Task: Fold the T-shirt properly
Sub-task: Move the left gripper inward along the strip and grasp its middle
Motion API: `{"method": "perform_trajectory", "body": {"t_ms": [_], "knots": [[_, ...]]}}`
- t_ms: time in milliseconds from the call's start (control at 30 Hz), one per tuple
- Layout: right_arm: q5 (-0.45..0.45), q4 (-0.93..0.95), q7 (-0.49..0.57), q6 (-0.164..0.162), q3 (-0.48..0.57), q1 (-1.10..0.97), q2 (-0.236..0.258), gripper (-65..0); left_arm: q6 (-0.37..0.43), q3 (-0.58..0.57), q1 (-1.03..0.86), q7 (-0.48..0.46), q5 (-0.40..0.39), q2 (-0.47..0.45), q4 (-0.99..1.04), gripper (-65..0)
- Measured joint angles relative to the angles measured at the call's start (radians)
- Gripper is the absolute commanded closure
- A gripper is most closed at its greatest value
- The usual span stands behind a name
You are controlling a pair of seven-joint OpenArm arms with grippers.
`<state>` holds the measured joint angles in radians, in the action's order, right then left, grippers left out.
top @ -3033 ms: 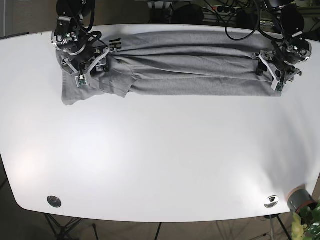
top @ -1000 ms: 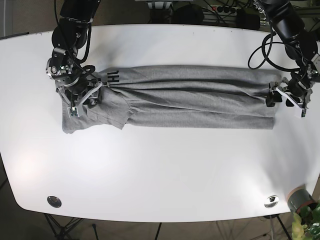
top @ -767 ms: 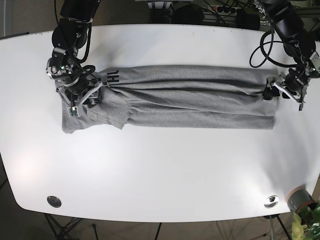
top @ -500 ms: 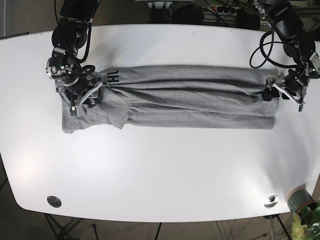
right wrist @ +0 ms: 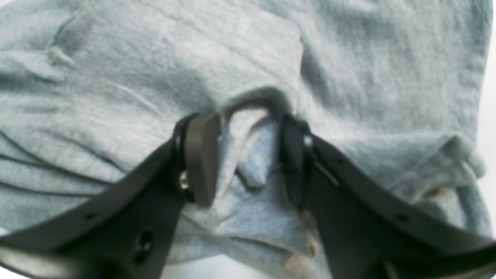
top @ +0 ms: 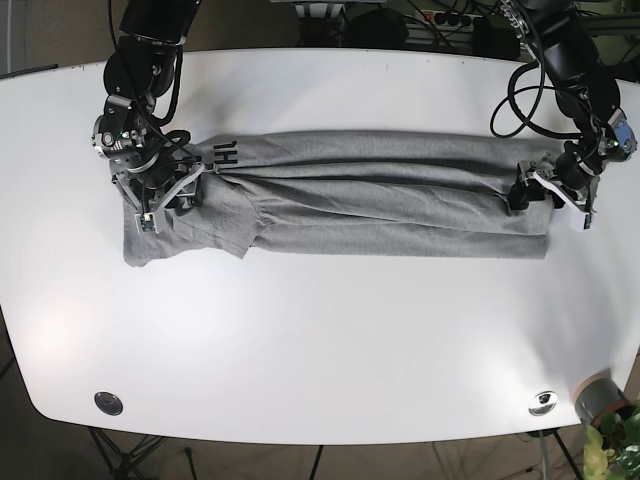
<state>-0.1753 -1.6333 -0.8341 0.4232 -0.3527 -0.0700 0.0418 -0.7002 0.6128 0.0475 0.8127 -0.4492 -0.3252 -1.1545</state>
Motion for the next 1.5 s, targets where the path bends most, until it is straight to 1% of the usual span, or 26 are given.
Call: {"method": "perform_trajectory", "body": {"t_ms": [67, 100, 133, 167, 200, 300, 400, 433, 500, 667, 733, 867, 933, 1033, 1167, 1200, 1233, 1300, 1433, 1500], "knots": [[0.000, 0.000, 0.000, 0.000, 0.000, 0.000, 0.000, -25.4, 0.000, 0.001, 0.000, -0.011, -0.003, -0.003, 0.016, -25.1], [0.000, 0.000, 0.000, 0.000, 0.000, 0.000, 0.000, -25.4, 0.000, 0.001, 0.000, -0.013, -0.001, -0.004, 0.021, -17.2], [0.000, 0.000, 0.000, 0.000, 0.000, 0.000, 0.000, -25.4, 0.000, 0.000, 0.001, -0.019, -0.001, -0.005, 0.026, -13.1], [0.000, 0.000, 0.000, 0.000, 0.000, 0.000, 0.000, -25.4, 0.001, 0.000, 0.000, -0.021, -0.002, -0.004, 0.026, -6.7], [0.000, 0.000, 0.000, 0.000, 0.000, 0.000, 0.000, -25.4, 0.000, -0.002, -0.001, -0.028, 0.004, -0.002, 0.026, -4.0], [0.000, 0.000, 0.000, 0.000, 0.000, -0.003, 0.000, -25.4, 0.000, -0.005, -0.005, -0.047, 0.007, 0.004, 0.027, -3.8], [0.000, 0.000, 0.000, 0.000, 0.000, -0.005, 0.000, -25.4, 0.001, -0.006, -0.011, -0.037, 0.019, 0.006, -0.008, -3.8], [0.000, 0.000, 0.000, 0.000, 0.000, -0.005, 0.000, -25.4, 0.002, -0.008, -0.018, -0.018, 0.035, 0.010, -0.041, -3.8], [-0.002, 0.000, 0.000, 0.000, 0.000, -0.005, 0.000, -25.4, 0.005, -0.010, -0.039, -0.016, 0.042, 0.013, -0.104, -3.8], [-0.004, 0.000, 0.000, 0.001, -0.001, -0.005, 0.000, -25.4, 0.003, -0.023, -0.103, -0.016, 0.037, 0.020, -0.294, -3.8], [-0.003, 0.000, 0.000, 0.000, -0.001, -0.005, 0.000, -25.4, 0.011, -0.059, -0.114, -0.013, 0.053, 0.032, -0.377, -3.8], [-0.001, 0.000, 0.000, 0.000, -0.001, -0.004, 0.000, -25.4, -0.003, -0.124, -0.158, -0.020, 0.030, 0.051, -0.505, -3.8], [-0.003, 0.000, 0.000, 0.000, -0.001, -0.005, 0.000, -25.4, 0.003, -0.175, -0.181, -0.017, 0.037, 0.056, -0.562, -3.8], [0.005, 0.000, 0.000, 0.000, -0.001, -0.005, 0.000, -25.4, 0.004, -0.269, -0.187, -0.011, 0.050, 0.082, -0.612, -3.8], [0.003, 0.000, 0.001, 0.000, 0.000, -0.004, -0.003, -25.4, 0.003, -0.355, -0.199, -0.020, 0.034, 0.129, -0.657, -3.8], [0.003, 0.000, 0.000, 0.001, 0.000, -0.005, -0.002, -25.4, 0.011, -0.383, -0.202, -0.020, 0.037, 0.141, -0.658, -3.8], [0.004, 0.000, 0.000, 0.000, -0.002, -0.006, -0.001, -25.4, 0.043, -0.415, -0.203, -0.011, 0.038, 0.155, -0.655, -3.8], [0.006, 0.000, 0.000, 0.000, -0.002, -0.006, 0.000, -25.4, 0.080, -0.462, -0.199, -0.005, 0.046, 0.166, -0.652, -3.8], [0.007, 0.000, 0.000, 0.000, 0.000, -0.005, -0.002, -25.4, 0.138, -0.572, -0.161, -0.010, 0.045, 0.165, -0.648, -3.8], [0.007, 0.000, 0.000, 0.000, -0.001, -0.005, 0.000, -25.4, 0.172, -0.608, -0.141, -0.021, 0.039, 0.166, -0.636, -3.9]]}}
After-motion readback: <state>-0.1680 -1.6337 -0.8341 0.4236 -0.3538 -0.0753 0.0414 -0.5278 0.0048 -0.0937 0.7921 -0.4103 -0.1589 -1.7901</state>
